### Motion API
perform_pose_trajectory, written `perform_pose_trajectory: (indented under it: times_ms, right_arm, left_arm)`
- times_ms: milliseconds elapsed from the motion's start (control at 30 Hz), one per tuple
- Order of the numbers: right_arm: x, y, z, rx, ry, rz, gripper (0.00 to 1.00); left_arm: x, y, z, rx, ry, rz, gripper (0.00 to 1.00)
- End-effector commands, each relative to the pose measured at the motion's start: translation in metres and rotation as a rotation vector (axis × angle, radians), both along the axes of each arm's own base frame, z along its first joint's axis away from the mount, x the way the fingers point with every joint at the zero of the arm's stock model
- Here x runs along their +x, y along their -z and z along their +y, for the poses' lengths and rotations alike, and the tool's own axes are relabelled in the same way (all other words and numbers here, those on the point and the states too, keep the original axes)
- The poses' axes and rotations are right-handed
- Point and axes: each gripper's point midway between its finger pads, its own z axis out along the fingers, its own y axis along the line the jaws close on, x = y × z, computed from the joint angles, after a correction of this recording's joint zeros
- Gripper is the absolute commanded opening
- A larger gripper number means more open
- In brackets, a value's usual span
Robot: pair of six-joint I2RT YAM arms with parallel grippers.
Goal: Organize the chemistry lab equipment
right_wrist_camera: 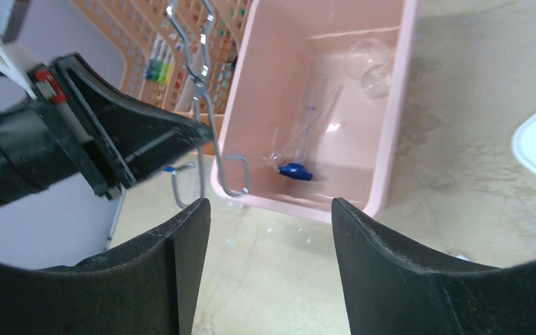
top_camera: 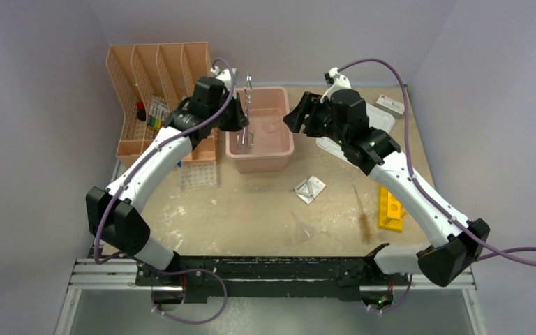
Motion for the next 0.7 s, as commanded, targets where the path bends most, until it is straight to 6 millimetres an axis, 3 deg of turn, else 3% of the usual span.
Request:
perform_pose_trajectory:
  times_ms: [0,100,233,367,667]
  right_arm:
    - [0.003,-0.015,-0.034,-0.091,0.11,-0.086,0.66]
    - [0.003,0.0,-0.044,-0.146,0.138,-0.036,0.66]
    - [0.0,0.01,-0.038,-0.188,0.068,-0.012,0.66]
    - [-0.003,0.01,-0.031,-0.195,0.005,-0.038,0.66]
    - [0.005,0.025,-0.042,-0.251,0.023,-0.014,0.66]
  left_arm:
    - [0.035,-0.009,0.029,0.179,-0.127,-0.053,0.0]
    - [0.049,0.008,0.017,0.161,-0.137,0.014,0.0]
    - [0.064,0.034,0.009,0.162,-0.162,0.079,0.0]
    - [0.069,0.062,0.004,0.166,-0.188,0.164,0.0]
    - [0.082,0.119,-0.002,0.204,-0.222,0.255,0.0]
